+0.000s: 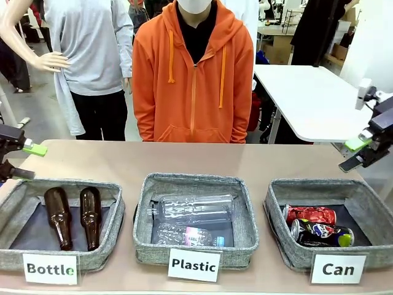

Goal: Sort the can waste into the basket.
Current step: Pick up the can waste from the table and place it in the right Fabric basket.

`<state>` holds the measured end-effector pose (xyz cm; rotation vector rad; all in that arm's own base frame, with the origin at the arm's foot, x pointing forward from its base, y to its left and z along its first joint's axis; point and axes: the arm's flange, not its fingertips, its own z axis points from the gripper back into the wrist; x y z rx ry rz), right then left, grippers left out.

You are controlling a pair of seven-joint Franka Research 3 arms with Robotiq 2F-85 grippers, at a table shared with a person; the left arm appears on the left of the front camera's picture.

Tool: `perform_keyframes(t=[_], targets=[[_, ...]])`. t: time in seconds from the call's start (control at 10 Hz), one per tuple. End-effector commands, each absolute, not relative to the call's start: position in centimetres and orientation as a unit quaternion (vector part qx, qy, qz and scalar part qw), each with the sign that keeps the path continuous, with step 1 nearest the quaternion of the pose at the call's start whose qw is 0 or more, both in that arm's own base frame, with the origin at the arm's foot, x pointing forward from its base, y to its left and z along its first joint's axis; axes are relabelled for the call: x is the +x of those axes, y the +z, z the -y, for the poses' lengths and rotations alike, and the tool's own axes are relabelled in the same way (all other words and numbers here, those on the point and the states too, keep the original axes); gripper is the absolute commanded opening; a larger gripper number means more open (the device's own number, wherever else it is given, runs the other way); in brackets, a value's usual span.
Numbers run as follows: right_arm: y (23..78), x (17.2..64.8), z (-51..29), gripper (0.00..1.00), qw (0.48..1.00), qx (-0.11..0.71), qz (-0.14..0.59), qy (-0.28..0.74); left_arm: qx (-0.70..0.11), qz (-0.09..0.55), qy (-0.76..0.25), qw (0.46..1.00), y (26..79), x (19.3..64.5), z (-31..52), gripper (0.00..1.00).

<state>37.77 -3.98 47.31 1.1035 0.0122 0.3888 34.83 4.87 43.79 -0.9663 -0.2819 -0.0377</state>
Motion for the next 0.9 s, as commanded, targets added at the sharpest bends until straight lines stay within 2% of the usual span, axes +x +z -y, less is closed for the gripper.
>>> perform_keyframes(t=[0.0, 0.8], targets=[[48.75, 37.99, 2.31, 1.0, 0.85, 0.467, -0.009, 0.243, -0.463, 0.133, -0.023, 0.876, 43.72, 34.69, -4.99, 1.0], [48.75, 37.99, 2.31, 1.0, 0.85, 0.467, -0.009, 0.243, -0.463, 0.133, -0.023, 0.876, 43.72, 34.69, -4.99, 1.0]])
